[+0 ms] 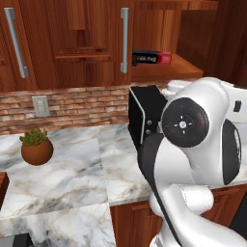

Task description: Pick the spray and dish brush from the cabinet and place them on the counter.

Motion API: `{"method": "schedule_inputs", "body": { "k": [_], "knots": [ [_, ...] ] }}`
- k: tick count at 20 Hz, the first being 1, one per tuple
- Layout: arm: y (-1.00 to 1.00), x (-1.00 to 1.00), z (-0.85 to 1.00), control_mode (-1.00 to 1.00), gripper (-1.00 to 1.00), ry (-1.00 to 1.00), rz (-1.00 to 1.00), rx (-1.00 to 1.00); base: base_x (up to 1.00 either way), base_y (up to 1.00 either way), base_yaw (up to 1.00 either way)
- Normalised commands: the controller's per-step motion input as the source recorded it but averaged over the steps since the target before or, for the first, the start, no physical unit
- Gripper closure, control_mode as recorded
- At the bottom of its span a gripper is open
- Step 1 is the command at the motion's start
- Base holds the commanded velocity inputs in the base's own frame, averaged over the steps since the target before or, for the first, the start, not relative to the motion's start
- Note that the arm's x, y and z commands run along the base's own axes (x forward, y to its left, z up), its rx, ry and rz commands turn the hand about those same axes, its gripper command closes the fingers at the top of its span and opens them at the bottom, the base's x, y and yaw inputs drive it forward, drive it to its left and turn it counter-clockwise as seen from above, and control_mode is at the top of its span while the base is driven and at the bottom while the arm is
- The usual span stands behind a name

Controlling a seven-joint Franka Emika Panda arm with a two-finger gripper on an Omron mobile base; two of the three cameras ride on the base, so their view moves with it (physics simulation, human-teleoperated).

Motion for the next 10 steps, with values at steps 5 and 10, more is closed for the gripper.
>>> {"method": "schedule_inputs", "body": {
  "k": [5,10],
  "knots": [
    [0.23,0.0,0.0,-1.0,-1.0,-0.19,0.36,0.0,0.0,0.0,0.0],
    [0.24,-0.01,0.0,-1.0,-1.0,-0.23,0.37,0.0,0.0,0.0,0.0]
  ]
}}
